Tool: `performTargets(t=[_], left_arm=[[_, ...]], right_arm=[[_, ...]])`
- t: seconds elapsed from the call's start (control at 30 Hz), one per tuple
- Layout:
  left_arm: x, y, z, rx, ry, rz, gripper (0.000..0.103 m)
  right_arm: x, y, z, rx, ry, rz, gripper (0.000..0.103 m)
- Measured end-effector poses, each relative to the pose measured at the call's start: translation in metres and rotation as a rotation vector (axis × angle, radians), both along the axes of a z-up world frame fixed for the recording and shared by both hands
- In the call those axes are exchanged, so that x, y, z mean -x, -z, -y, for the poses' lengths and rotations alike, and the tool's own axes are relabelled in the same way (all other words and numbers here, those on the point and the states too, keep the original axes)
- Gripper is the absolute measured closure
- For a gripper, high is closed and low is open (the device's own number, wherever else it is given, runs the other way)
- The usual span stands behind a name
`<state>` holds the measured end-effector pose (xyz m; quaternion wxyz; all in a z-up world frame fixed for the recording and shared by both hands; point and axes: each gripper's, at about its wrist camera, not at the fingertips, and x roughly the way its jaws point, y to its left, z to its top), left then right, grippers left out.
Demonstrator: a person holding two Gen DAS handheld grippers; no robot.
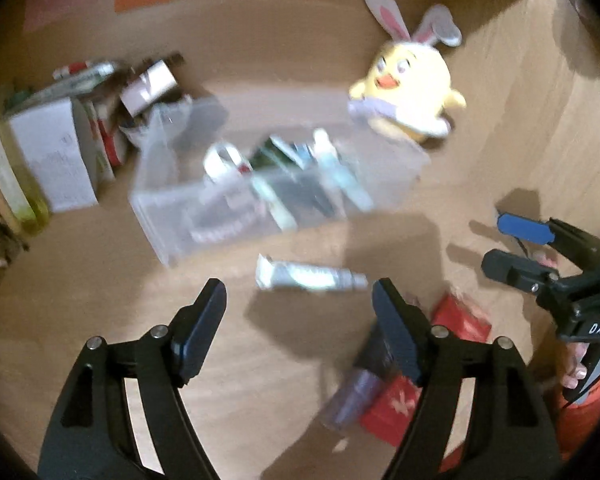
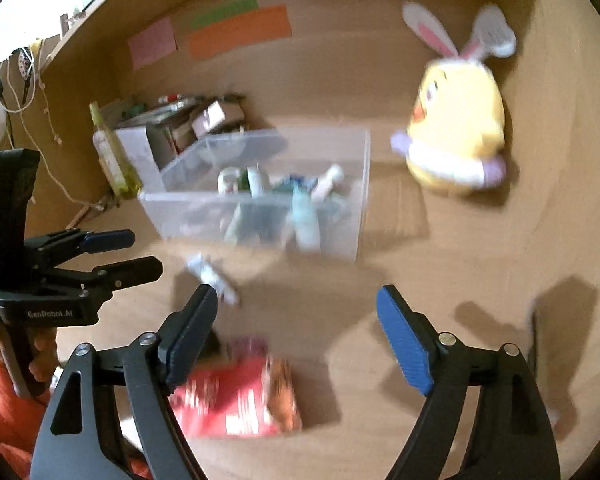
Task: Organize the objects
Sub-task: 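Grasp the dark purple bottle with the left tool while the right tool grasps the red packet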
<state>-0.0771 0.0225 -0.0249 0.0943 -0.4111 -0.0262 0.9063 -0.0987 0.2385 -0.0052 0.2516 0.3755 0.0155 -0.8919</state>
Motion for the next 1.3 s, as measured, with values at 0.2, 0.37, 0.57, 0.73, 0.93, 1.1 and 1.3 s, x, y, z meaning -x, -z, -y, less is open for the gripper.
performTargets(t=[0.2, 0.37, 0.57, 0.73, 0.93, 1.1, 1.3], left_arm=[[-0.007, 0.028, -0.02, -0.009, 0.045, 0.079, 0.027], [-0.011, 0.032, -0.028, 0.007, 0.058, 0.075, 0.027], [-0.005, 0.042, -0.034, 0.006, 0.078, 0.093, 0.038], [-0.006, 0.043, -0.04, 0.027, 0.095, 0.079, 0.068], [-0.008, 0.043, -0.035, 0.007, 0.082, 0.065, 0.078], [-0.013, 0.039, -0.036, -0.01, 0.1, 0.056, 0.078], [-0.023, 0.041, -0.057, -0.012, 0.166, 0.063, 0.078]], right_arm=[[-0.014, 0.042, 0.001, -0.006, -0.017, 0.109, 0.024], [-0.022, 0.05, 0.005, -0.022, -0.024, 0.091, 0.026], [-0.027, 0.05, 0.011, -0.012, -0.062, 0.064, 0.052], [-0.027, 0.049, 0.006, 0.032, -0.062, 0.075, 0.059], [-0.026, 0.044, -0.011, 0.1, -0.038, 0.101, 0.07], [-0.025, 0.034, -0.012, 0.065, -0.044, 0.066, 0.07], [-0.003, 0.034, -0.02, -0.05, 0.105, 0.043, 0.06]])
